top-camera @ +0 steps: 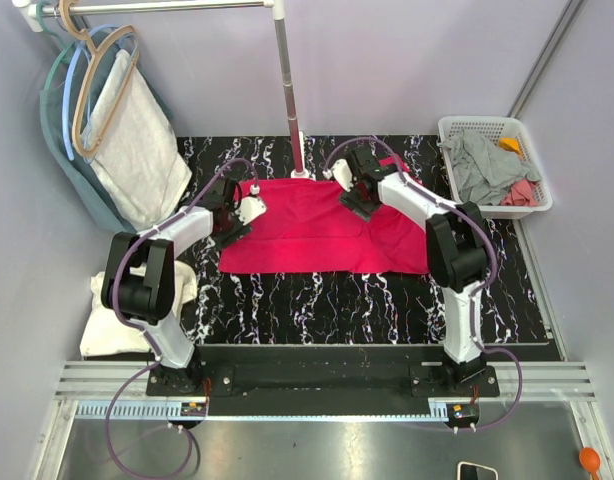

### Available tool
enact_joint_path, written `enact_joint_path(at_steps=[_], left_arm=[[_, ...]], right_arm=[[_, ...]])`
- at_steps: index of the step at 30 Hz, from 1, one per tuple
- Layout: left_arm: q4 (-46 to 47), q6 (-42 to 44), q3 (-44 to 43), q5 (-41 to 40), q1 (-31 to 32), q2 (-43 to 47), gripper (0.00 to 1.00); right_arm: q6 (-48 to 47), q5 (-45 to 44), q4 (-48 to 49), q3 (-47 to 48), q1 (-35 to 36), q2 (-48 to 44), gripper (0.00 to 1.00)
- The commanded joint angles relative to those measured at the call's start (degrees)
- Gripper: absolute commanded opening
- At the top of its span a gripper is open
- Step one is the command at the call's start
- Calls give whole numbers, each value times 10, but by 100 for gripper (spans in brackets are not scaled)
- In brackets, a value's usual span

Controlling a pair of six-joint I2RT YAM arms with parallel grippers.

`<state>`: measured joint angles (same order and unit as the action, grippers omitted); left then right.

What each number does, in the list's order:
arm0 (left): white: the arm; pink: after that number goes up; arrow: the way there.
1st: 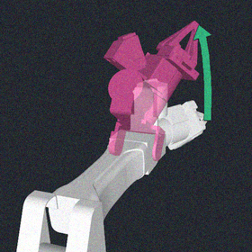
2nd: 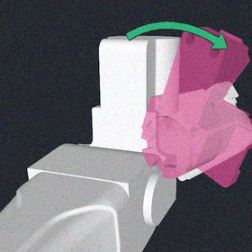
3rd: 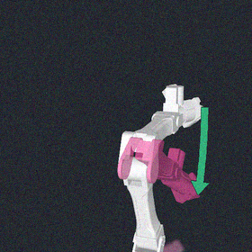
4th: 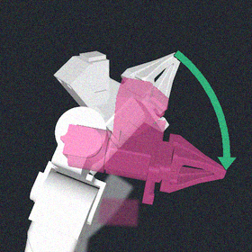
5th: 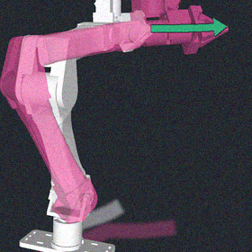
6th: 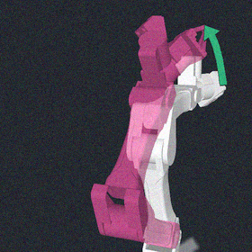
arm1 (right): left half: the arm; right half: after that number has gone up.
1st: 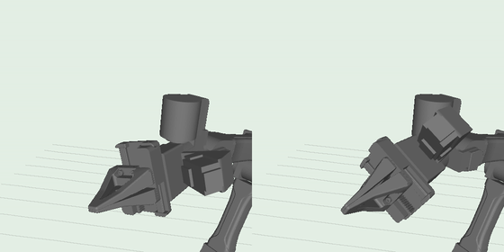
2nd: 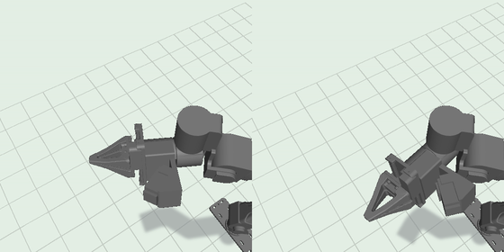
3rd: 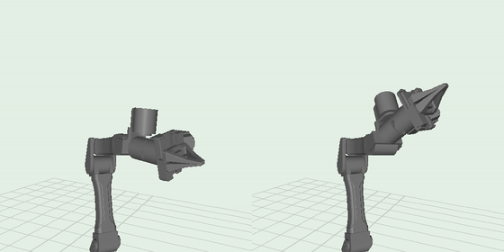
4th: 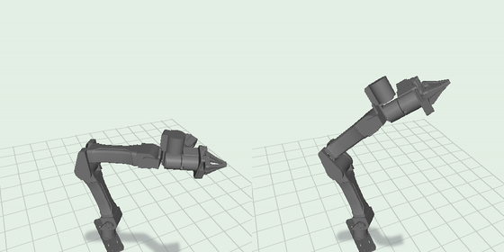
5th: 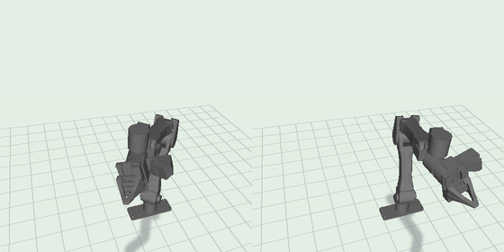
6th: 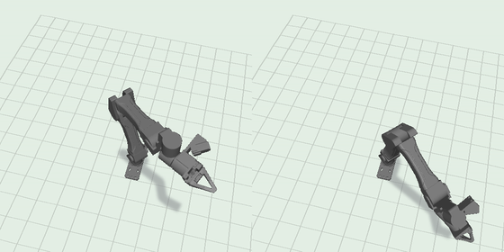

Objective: Fold and stack the t-shirts
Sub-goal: Fold the tshirt

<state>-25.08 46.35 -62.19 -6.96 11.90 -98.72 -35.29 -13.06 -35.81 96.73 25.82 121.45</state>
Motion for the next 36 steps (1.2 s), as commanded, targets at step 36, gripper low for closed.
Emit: enact_joint_path(at_steps=[36], left_arm=[[30,-42,22,-19,72,-14,70]], right_arm=[[2,-47,203,-388,-1,-206,85]])
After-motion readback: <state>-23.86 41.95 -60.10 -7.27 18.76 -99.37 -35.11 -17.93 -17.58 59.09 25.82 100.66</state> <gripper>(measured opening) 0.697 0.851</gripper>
